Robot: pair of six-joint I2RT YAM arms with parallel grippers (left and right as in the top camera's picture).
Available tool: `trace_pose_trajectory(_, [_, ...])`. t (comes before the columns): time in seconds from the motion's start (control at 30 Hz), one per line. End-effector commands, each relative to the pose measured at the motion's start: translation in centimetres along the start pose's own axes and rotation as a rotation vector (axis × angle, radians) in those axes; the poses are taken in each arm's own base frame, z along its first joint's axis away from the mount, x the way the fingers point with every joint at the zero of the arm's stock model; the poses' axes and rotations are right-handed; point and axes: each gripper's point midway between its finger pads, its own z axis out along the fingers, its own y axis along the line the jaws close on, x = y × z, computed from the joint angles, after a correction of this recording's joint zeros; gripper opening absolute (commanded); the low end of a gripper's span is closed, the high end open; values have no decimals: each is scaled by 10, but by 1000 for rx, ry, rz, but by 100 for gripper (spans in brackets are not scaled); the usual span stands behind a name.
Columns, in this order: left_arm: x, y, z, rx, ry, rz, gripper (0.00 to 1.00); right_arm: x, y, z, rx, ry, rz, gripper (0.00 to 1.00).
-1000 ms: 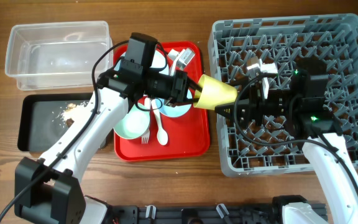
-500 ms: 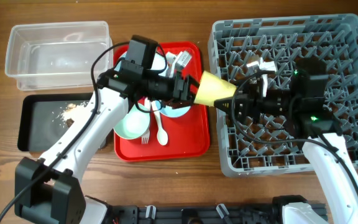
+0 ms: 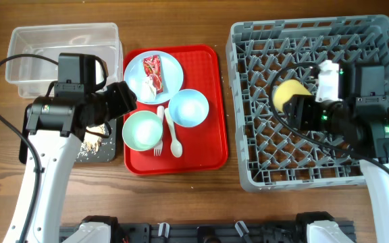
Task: Sort waste into correct bins and load items into the dishwasher rack
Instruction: 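Place the yellow cup in the dish rack with the right gripper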
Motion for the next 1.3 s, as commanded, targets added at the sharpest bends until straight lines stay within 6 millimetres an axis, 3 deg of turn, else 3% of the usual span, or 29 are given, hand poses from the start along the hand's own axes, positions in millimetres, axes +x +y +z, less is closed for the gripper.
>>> trace_pose_trajectory(0.0, [-4, 5, -2, -25, -20, 7, 72, 13, -43, 5, 242, 78, 135, 43])
trace_pose_trajectory(0.1, [-4, 5, -2, -25, -20, 8, 73, 26, -52, 22, 272, 205, 161, 43])
trace_pose_trajectory(0.4, [-4, 5, -2, -25, -20, 8, 74, 41, -58, 90, 255, 452, 186, 44])
trace_pose_trajectory(0.53, [-4, 5, -2, -25, -20, 8, 74, 39, -70, 97, 264, 447, 220, 44])
trace_pose_trajectory(0.63, [-4, 5, -2, -25, -20, 8, 74, 56, -81, 106, 269, 484, 235, 43])
trace_pose_trajectory(0.73, [-4, 5, -2, -25, -20, 7, 74, 56, -65, 116, 155, 482, 192, 43])
trace_pose_trajectory(0.77, [-4, 5, -2, -25, -20, 7, 74, 54, -63, 117, 139, 471, 190, 49])
trace_pose_trajectory(0.87, [-4, 5, -2, -25, -20, 7, 74, 47, -64, 120, 137, 444, 186, 98])
trace_pose_trajectory(1.03, [-4, 7, -2, -38, -22, 7, 77, 42, -63, 119, 135, 422, 182, 100])
trace_pose_trajectory(1.1, [-1, 19, -3, -98, -16, 3, 77, 18, -58, 104, 119, 336, 174, 100])
trace_pose_trajectory(1.13, [2, 32, -5, -168, -12, -5, 77, -4, -44, 87, 53, 250, 164, 100])
trace_pose_trajectory(1.2, [8, 58, -11, -312, -18, -78, 77, -49, 7, 49, -175, 50, 53, 100])
trace_pose_trajectory(1.27, [13, 69, -15, -370, -17, -129, 78, -69, 54, 23, -329, -85, -57, 99])
